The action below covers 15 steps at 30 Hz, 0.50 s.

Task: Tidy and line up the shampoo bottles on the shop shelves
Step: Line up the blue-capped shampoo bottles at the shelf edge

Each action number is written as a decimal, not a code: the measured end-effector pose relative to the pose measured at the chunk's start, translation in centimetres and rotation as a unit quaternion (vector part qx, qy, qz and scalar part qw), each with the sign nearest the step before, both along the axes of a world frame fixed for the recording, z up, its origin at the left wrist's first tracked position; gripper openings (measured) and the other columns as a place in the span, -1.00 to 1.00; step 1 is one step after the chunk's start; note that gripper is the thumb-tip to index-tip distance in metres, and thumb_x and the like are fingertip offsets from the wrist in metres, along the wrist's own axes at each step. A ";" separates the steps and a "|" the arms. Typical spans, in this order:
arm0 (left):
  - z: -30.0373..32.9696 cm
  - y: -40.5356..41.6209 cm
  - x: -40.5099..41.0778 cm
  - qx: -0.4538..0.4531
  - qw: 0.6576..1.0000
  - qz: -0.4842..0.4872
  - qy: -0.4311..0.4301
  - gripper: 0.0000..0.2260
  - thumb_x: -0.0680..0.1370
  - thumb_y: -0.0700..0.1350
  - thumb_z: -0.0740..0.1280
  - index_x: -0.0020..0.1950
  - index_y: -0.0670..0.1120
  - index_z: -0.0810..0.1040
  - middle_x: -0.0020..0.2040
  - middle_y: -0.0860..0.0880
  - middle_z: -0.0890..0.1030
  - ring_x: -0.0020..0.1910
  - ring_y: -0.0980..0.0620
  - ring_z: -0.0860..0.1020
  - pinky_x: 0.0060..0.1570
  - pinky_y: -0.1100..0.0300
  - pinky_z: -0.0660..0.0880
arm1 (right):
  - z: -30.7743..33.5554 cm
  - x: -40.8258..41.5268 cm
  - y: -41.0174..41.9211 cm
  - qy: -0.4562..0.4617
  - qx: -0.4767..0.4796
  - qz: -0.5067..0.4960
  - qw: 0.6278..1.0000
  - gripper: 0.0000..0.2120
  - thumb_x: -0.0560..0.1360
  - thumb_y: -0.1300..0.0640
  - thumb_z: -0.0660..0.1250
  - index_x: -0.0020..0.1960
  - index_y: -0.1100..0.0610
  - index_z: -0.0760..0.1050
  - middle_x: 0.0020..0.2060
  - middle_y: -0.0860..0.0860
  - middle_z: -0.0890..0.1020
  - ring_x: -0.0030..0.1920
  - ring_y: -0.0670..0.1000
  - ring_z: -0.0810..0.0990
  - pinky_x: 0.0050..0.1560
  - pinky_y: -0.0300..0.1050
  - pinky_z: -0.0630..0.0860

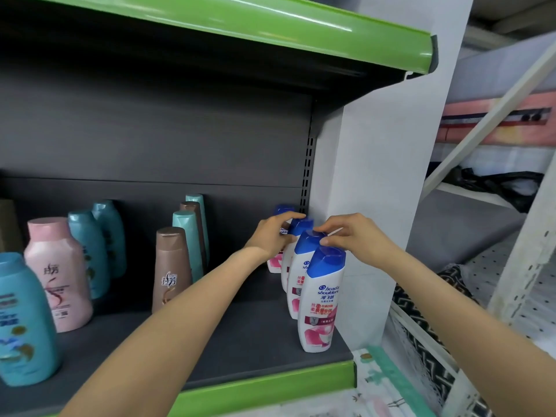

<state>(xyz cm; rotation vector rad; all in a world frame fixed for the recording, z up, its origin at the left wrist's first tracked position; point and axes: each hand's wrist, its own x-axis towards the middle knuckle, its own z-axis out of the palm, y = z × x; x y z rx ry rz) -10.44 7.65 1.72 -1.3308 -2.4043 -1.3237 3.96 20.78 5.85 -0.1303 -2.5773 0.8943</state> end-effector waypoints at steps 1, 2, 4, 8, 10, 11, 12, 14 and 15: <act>0.0 0.1 -0.1 -0.002 1.000 -0.002 0.003 -0.56 0.53 -0.30 0.30 0.35 0.05 0.43 0.30 -0.08 0.48 0.25 -0.03 0.45 0.12 0.15 0.45 | 0.0 0.0 0.0 0.001 -0.003 0.001 1.000 -0.81 0.48 0.26 0.37 0.09 0.17 0.59 0.05 0.12 0.63 0.00 0.08 0.62 -0.25 -0.44 0.51; 0.1 0.2 -0.1 -0.006 1.000 -0.005 0.005 -0.56 0.54 -0.30 0.29 0.35 0.05 0.42 0.31 -0.07 0.47 0.25 -0.03 0.45 0.09 0.17 0.45 | -0.1 0.0 0.1 0.000 -0.004 0.002 1.000 -0.81 0.48 0.25 0.37 0.09 0.16 0.59 0.05 0.11 0.63 0.00 0.08 0.62 -0.25 -0.43 0.52; 0.3 0.2 -0.3 -0.019 1.000 -0.013 0.002 -0.56 0.54 -0.29 0.28 0.36 0.06 0.40 0.32 -0.06 0.45 0.23 -0.01 0.45 0.06 0.22 0.44 | 0.1 0.0 0.1 -0.008 -0.007 0.009 1.000 -0.79 0.48 0.21 0.38 0.11 0.13 0.58 0.05 0.09 0.62 0.00 0.08 0.63 -0.22 -0.39 0.54; 1.1 0.0 -0.9 -0.018 0.999 -0.022 -0.020 -0.56 0.55 -0.28 0.19 0.37 0.09 0.39 0.27 -0.07 0.51 0.18 0.01 0.49 0.03 0.24 0.43 | 1.0 -0.1 0.3 -0.011 -0.053 0.025 0.998 -0.79 0.54 0.10 0.30 0.16 0.04 0.55 0.04 -0.02 0.62 0.05 0.00 0.60 -0.07 -0.21 0.56; 1.6 -0.1 -1.5 0.015 1.000 0.009 -0.018 -0.60 0.57 -0.31 0.13 0.35 0.02 0.41 0.21 -0.10 0.55 0.17 0.00 0.51 0.01 0.26 0.41 | 1.5 -0.6 0.8 0.019 -0.020 -0.001 1.000 -0.78 0.58 0.14 0.23 0.18 0.07 0.55 0.05 -0.03 0.60 0.08 0.00 0.56 -0.02 -0.17 0.53; 1.8 -0.2 -2.0 0.024 0.999 0.031 -0.008 -0.61 0.58 -0.32 0.11 0.34 -0.02 0.43 0.21 -0.11 0.55 0.18 -0.01 0.51 0.01 0.27 0.40 | 1.7 -1.1 1.0 0.026 0.007 -0.016 1.000 -0.77 0.58 0.16 0.22 0.19 0.09 0.54 0.08 -0.01 0.59 0.07 0.00 0.55 -0.01 -0.18 0.50; 2.0 -0.1 -2.5 0.021 0.999 0.049 0.004 -0.62 0.58 -0.33 0.10 0.34 -0.05 0.43 0.23 -0.12 0.54 0.19 -0.02 0.50 0.03 0.28 0.41 | 1.8 -1.6 1.1 0.021 0.031 -0.024 0.999 -0.76 0.59 0.17 0.20 0.21 0.11 0.53 0.12 0.01 0.59 0.06 -0.01 0.52 0.02 -0.19 0.45; 2.1 0.1 -3.4 -0.015 0.997 0.072 0.026 -0.60 0.58 -0.34 0.09 0.37 -0.08 0.40 0.30 -0.12 0.50 0.25 -0.04 0.47 0.12 0.24 0.40 | 1.7 -2.6 1.3 -0.007 0.064 -0.022 0.998 -0.73 0.61 0.20 0.16 0.26 0.11 0.50 0.19 0.03 0.55 0.08 -0.05 0.47 0.06 -0.27 0.34; 2.2 0.3 -3.7 -0.043 0.995 0.077 0.039 -0.57 0.57 -0.34 0.10 0.40 -0.08 0.37 0.34 -0.11 0.46 0.30 -0.04 0.43 0.20 0.21 0.37 | 1.6 -3.1 1.4 -0.024 0.071 -0.015 0.997 -0.71 0.61 0.22 0.14 0.29 0.09 0.47 0.21 0.04 0.54 0.11 -0.06 0.46 0.08 -0.30 0.30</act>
